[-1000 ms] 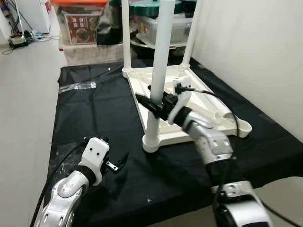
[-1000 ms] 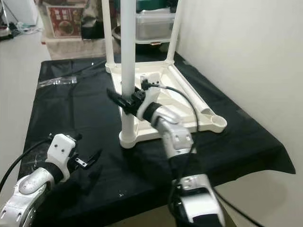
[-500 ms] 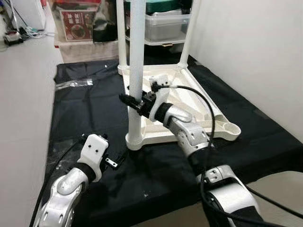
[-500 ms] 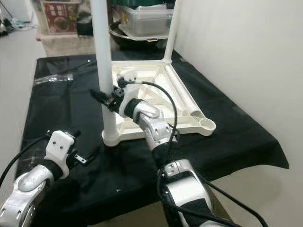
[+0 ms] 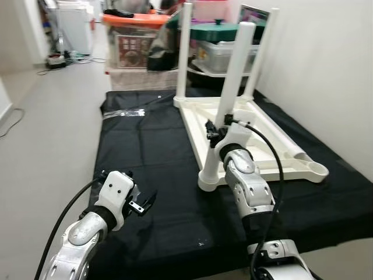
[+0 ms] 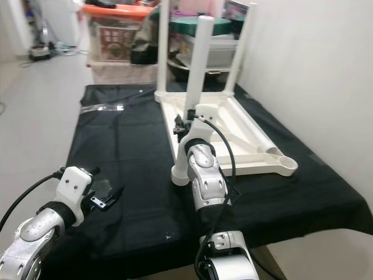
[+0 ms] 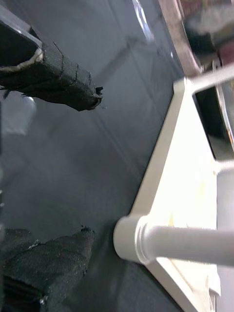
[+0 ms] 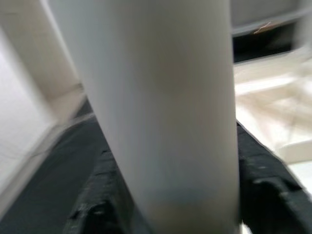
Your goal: Building children table
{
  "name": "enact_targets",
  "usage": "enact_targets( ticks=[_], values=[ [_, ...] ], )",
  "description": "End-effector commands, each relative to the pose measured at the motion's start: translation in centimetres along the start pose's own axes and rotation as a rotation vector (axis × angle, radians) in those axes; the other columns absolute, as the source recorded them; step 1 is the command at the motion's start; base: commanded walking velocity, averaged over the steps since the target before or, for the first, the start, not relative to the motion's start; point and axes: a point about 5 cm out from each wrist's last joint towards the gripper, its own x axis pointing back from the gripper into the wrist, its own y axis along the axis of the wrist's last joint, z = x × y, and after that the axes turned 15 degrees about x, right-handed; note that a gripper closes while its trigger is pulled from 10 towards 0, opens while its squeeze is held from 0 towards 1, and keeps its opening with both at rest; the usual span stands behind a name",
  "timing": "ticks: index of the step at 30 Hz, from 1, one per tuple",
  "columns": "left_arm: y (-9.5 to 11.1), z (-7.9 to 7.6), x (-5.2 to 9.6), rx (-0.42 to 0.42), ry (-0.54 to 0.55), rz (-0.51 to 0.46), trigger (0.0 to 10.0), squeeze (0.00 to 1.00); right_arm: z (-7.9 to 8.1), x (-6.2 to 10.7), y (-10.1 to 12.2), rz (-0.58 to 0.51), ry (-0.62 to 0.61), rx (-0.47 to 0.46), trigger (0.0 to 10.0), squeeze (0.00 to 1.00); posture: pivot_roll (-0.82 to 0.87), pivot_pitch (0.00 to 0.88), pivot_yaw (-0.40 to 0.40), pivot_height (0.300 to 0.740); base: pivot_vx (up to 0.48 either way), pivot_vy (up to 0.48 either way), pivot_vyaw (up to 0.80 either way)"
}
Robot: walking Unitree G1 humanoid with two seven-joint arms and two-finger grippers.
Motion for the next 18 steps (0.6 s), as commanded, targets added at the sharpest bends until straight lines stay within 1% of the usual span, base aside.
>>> enact_targets(
  ticks=[1,2,3,4,5,6,7,8,9,10,11,12,13,14,15,16,17,18],
  values=[
    [-0.3,-0.1,0.0,0.003,-0.007,0.015,10.0,0.00,1.6,-0.4,1.6,-0.073,0.178,-0.041,10.0,1.00,0.05,0.000,-0.079,0.740,0.000,0.000,0.00],
    [-0.3,-0.1,0.0,0.003,-0.007,0.015,10.0,0.00,1.6,-0.4,1.6,-0.073,0.178,-0.041,10.0,1.00,0.05,0.000,-0.079,0.740,0.000,0.000,0.00],
    [-0.4,0.0,0.1,0.004,-0.003,0.017,10.0,0.00,2.0,-0.4,2.5,-0.131,0.265,-0.033,10.0,0.00,0.05,0.000,-0.082,0.740,0.000,0.000,0.00],
    [-0.4,-0.1,0.2,0.006,-0.002,0.018,10.0,0.00,2.4,-0.3,3.4,-0.199,0.394,-0.009,10.0,0.00,0.06,0.000,-0.084,0.740,0.000,0.000,0.00],
    [-0.5,-0.1,0.3,0.007,-0.001,0.020,10.0,0.00,2.7,0.0,3.9,-0.238,0.493,0.011,10.0,0.00,0.06,0.000,-0.084,0.740,0.000,0.000,0.00],
    [-0.5,-0.1,0.3,0.007,-0.001,0.020,10.0,0.00,2.7,0.0,3.9,-0.238,0.493,0.011,10.0,0.00,0.06,0.000,-0.084,0.740,0.000,0.000,0.00],
    [-0.6,-0.1,0.3,0.008,-0.001,0.021,10.0,0.00,2.9,0.2,3.8,-0.261,0.616,0.036,10.0,0.00,0.06,0.000,-0.092,0.740,0.000,0.000,0.00],
    [-0.6,-0.1,0.3,0.008,-0.001,0.021,10.0,0.00,2.9,0.2,3.8,-0.261,0.616,0.036,10.0,0.00,0.06,0.000,-0.092,0.740,0.000,0.000,0.00],
    [-0.5,-0.1,0.2,0.007,-0.001,0.018,10.0,0.00,3.4,0.8,2.8,-0.248,0.821,0.078,10.0,0.00,0.07,0.000,-0.094,0.740,0.000,0.000,0.00],
    [-0.4,-0.1,0.2,0.007,0.000,0.017,10.0,0.00,3.7,1.0,2.1,-0.231,0.899,0.092,10.0,0.00,0.07,0.000,-0.094,0.740,0.000,0.000,0.00],
    [-0.4,-0.1,0.2,0.007,0.000,0.017,10.0,0.00,3.7,1.0,2.1,-0.231,0.899,0.092,10.0,0.00,0.07,0.000,-0.094,0.740,0.000,0.000,0.00],
    [-0.4,-0.1,0.1,0.006,0.000,0.015,10.0,0.00,3.9,1.1,1.4,-0.209,0.941,0.099,9.4,0.00,0.07,0.000,-0.099,0.740,0.000,0.000,0.00],
    [-0.4,-0.1,0.1,0.006,0.000,0.015,10.0,0.00,4.1,1.0,0.8,-0.188,0.951,0.106,4.9,0.00,0.07,0.000,-0.099,0.740,0.000,0.000,0.00],
    [-0.4,-0.1,0.1,0.005,0.000,0.015,10.0,0.00,4.2,0.9,0.5,-0.177,0.955,0.109,4.9,0.00,0.07,0.000,-0.099,0.740,0.000,0.000,0.00],
    [-0.4,-0.2,0.2,0.006,0.001,0.013,10.0,0.00,4.4,0.5,0.2,-0.156,0.901,0.108,0.0,0.00,0.08,0.000,-0.107,0.740,0.000,0.000,0.00],
    [-0.4,-0.2,0.2,0.006,0.002,0.012,10.0,0.00,4.4,0.2,0.0,-0.143,0.862,0.106,0.0,0.00,0.08,0.000,-0.107,0.740,0.000,0.000,0.00],
    [-0.4,-0.2,0.2,0.006,0.002,0.012,10.0,0.00,4.4,0.2,0.0,-0.143,0.862,0.106,0.0,0.00,0.08,0.000,-0.107,0.740,0.000,0.000,0.00],
    [-0.4,-0.2,0.3,0.007,0.005,0.012,10.0,0.00,4.4,-0.4,-0.4,-0.103,0.782,0.099,0.0,0.00,0.08,0.000,-0.108,0.740,0.000,0.000,0.00]
  ],
)
